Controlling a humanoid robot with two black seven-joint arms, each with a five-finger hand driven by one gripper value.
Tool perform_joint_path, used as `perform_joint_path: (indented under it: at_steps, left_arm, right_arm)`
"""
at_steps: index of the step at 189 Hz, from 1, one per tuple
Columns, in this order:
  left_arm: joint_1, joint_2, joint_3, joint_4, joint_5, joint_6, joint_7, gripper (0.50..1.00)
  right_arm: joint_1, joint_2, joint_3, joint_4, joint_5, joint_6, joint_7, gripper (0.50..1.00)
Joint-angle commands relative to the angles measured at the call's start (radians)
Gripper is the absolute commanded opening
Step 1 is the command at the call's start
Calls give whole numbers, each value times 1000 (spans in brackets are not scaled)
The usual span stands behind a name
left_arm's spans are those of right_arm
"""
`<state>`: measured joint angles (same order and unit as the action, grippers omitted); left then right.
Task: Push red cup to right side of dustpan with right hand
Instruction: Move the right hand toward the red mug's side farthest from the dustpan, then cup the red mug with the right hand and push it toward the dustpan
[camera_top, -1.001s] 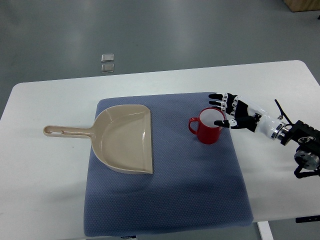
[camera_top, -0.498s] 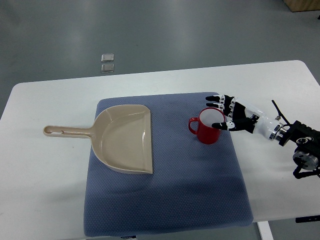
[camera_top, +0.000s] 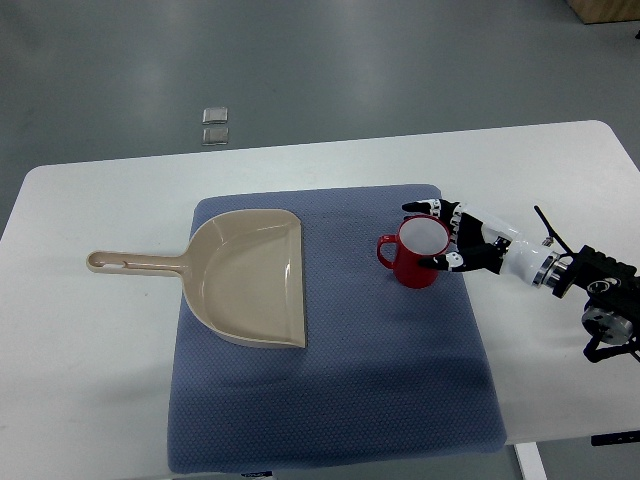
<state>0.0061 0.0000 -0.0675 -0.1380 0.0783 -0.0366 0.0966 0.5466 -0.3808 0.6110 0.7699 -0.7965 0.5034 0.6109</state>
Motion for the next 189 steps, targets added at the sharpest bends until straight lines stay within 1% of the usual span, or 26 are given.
perform_joint_path:
  at_steps: [1,29,83,157,189]
  left_arm:
    - [0,0,0,0,0,0,0,1000]
    - [0,0,0,0,0,0,0,1000]
    - [0,0,0,0,0,0,0,1000]
    - [0,0,0,0,0,0,0,1000]
    - [0,0,0,0,0,0,0,1000]
  right_arm:
    - [1,-1,0,-1,-6,0,0,919]
    - [1,-3,1,-1,-6,-3,0,919]
    - [1,5,-2,-4,-7,-32,0,919]
    - [3,13,-4,-11,-33,-32,0,919]
    - [3,23,-5,-15,-33,-46,0,919]
